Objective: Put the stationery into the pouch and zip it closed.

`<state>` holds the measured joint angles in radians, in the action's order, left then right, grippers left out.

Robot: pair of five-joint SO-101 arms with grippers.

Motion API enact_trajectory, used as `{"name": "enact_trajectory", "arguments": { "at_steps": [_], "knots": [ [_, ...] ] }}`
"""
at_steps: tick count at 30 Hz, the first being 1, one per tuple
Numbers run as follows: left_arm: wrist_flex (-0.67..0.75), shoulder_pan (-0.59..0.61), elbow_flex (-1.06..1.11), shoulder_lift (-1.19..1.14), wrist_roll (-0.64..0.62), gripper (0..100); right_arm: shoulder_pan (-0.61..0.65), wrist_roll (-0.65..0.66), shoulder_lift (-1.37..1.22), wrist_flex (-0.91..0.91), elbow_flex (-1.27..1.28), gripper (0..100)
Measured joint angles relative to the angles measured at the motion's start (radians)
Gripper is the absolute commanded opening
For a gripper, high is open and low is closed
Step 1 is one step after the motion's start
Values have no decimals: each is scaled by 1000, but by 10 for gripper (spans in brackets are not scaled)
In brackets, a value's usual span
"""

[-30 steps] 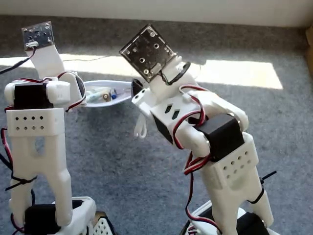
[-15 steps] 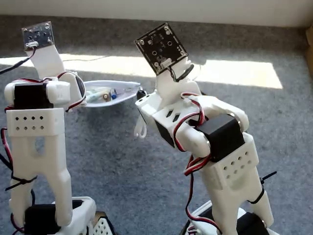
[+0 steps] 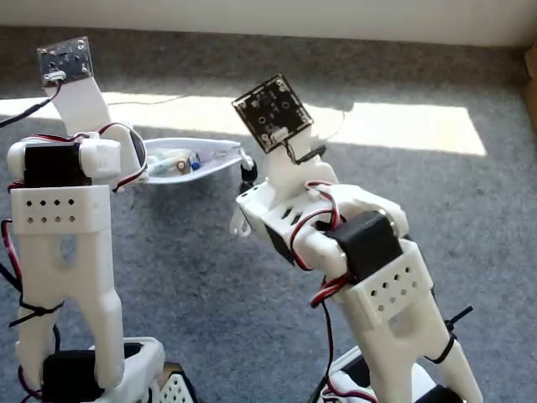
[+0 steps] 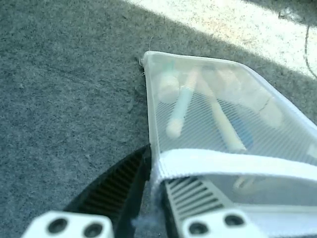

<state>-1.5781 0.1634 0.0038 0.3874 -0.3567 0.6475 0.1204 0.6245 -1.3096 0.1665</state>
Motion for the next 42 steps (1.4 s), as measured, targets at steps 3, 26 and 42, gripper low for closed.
{"name": "enact_trajectory", "arguments": {
  "at_steps": [3, 26, 42],
  "knots": [
    [0, 0, 0, 0, 0, 8, 0, 0, 44, 130, 157, 167],
    [0, 0, 0, 0, 9, 8, -34, 0, 110, 848, 726, 166],
    [0, 11, 0, 0, 14, 8, -34, 0, 110, 1051, 838, 163]
  ]
}}
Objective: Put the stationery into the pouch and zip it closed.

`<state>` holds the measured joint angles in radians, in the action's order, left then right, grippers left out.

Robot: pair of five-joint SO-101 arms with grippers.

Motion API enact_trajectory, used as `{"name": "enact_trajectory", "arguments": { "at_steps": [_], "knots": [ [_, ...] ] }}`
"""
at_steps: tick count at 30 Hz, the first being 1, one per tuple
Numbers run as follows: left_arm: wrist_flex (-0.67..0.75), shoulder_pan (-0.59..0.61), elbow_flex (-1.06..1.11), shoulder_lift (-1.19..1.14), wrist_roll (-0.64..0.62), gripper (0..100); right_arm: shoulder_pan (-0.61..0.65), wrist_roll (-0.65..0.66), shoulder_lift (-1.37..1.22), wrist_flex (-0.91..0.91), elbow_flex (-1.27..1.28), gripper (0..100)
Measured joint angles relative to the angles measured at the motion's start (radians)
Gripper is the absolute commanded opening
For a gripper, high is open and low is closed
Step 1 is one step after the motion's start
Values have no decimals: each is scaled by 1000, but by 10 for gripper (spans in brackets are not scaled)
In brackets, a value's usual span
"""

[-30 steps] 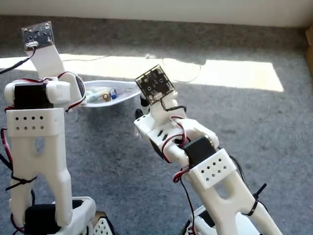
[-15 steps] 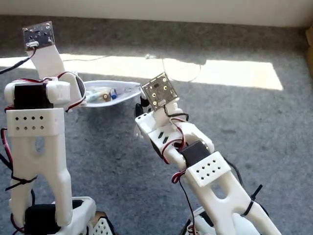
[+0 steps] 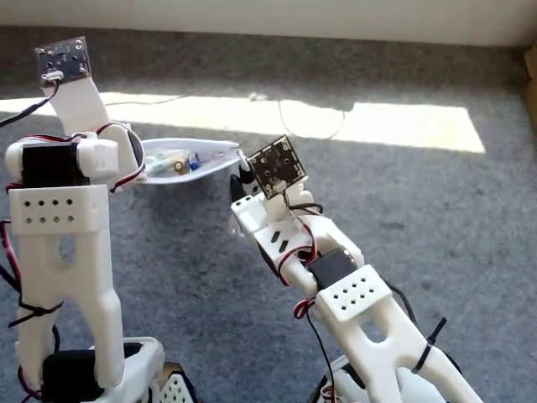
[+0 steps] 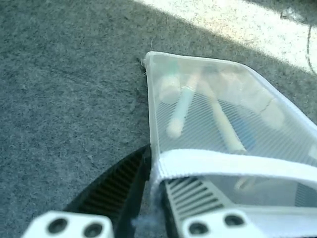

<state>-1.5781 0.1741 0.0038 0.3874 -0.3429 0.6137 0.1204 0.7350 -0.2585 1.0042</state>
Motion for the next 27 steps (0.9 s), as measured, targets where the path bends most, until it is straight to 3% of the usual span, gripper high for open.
{"name": "enact_trajectory", "arguments": {
  "at_steps": [27],
  "knots": [
    [0, 3, 0, 0, 0, 8, -5, 0, 0, 2, 0, 163]
  ]
}}
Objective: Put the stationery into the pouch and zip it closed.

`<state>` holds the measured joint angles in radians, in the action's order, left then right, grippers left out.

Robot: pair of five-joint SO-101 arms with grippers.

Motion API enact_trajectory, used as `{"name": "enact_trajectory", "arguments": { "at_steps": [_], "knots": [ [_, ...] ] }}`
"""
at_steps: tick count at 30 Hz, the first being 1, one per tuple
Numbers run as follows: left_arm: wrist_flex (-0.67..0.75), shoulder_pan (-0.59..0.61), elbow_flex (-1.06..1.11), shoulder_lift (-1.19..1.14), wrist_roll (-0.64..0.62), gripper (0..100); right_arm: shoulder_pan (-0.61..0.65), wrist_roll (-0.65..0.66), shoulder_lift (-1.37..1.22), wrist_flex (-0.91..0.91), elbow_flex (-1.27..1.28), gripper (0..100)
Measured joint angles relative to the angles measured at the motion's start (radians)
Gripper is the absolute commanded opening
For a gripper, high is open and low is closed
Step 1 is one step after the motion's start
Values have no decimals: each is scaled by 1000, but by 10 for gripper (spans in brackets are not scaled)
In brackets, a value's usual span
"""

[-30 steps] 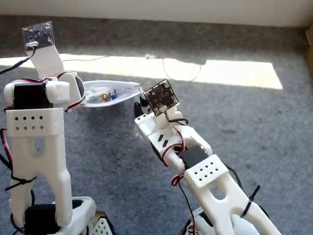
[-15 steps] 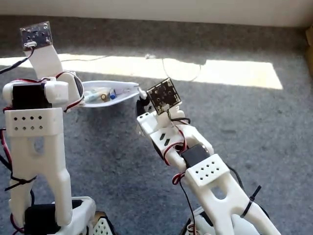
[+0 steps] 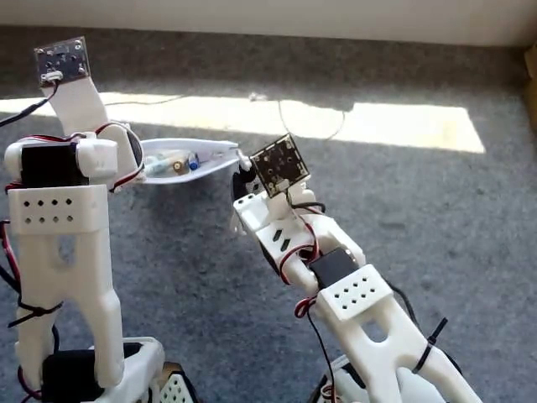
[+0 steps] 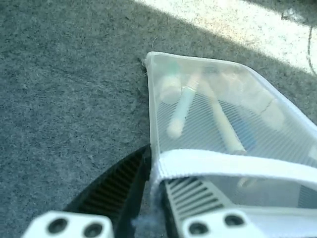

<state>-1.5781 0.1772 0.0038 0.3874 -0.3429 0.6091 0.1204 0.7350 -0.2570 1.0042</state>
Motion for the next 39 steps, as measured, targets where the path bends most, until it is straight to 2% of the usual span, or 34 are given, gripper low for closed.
{"name": "enact_trajectory", "arguments": {
  "at_steps": [4, 9, 20, 26, 34, 39],
  "knots": [
    [0, 0, 0, 0, 0, 8, 5, 9, 0, 2, 0, 163],
    [0, 0, 0, 0, 0, 8, 11, 84, 0, 2, 0, 163],
    [0, 0, 0, 0, 0, 8, 15, 98, 0, 2, 0, 158],
    [0, 2, 0, 0, 0, 8, 14, 98, 0, 2, 0, 55],
    [0, 8, 0, 0, 0, 8, 12, 98, 6, 2, 0, 43],
    [0, 8, 0, 0, 0, 8, 12, 101, 98, -5, 14, 3]
  ]
}}
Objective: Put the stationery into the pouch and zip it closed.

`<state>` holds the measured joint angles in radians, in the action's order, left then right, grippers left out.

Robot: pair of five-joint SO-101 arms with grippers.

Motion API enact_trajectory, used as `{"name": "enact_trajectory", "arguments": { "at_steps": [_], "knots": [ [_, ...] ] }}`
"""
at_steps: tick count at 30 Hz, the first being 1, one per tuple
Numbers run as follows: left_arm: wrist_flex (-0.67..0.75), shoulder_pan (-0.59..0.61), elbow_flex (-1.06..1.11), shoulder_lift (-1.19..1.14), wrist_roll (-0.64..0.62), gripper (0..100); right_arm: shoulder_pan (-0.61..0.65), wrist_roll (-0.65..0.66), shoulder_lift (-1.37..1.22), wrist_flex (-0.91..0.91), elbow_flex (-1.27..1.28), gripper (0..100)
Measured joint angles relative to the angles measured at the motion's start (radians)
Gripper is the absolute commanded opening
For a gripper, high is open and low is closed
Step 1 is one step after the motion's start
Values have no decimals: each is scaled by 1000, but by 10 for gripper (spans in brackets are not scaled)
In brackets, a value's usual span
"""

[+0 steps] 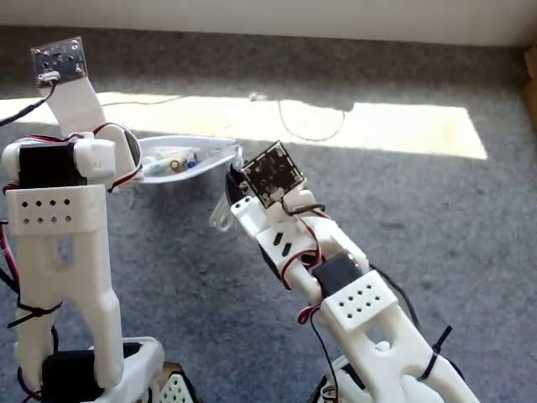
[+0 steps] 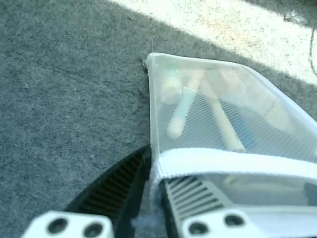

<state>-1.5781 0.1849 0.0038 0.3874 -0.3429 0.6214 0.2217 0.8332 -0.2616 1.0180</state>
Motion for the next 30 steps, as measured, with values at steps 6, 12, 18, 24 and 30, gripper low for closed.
{"name": "enact_trajectory", "arguments": {
  "at_steps": [6, 12, 18, 24, 30],
  "knots": [
    [0, -3, 0, 0, 0, 8, 2, 0, 95, -11, 55, 7],
    [0, -3, 0, 0, 0, 8, 2, 0, 106, -11, 61, 123],
    [0, -3, 0, 0, 0, 8, 2, 0, 107, -11, 61, 127],
    [0, -5, 0, 0, 0, 8, 2, 0, 15, 0, 57, 127],
    [0, -5, 0, 0, 0, 8, 2, 0, -117, 5, 14, 127]
  ]
}}
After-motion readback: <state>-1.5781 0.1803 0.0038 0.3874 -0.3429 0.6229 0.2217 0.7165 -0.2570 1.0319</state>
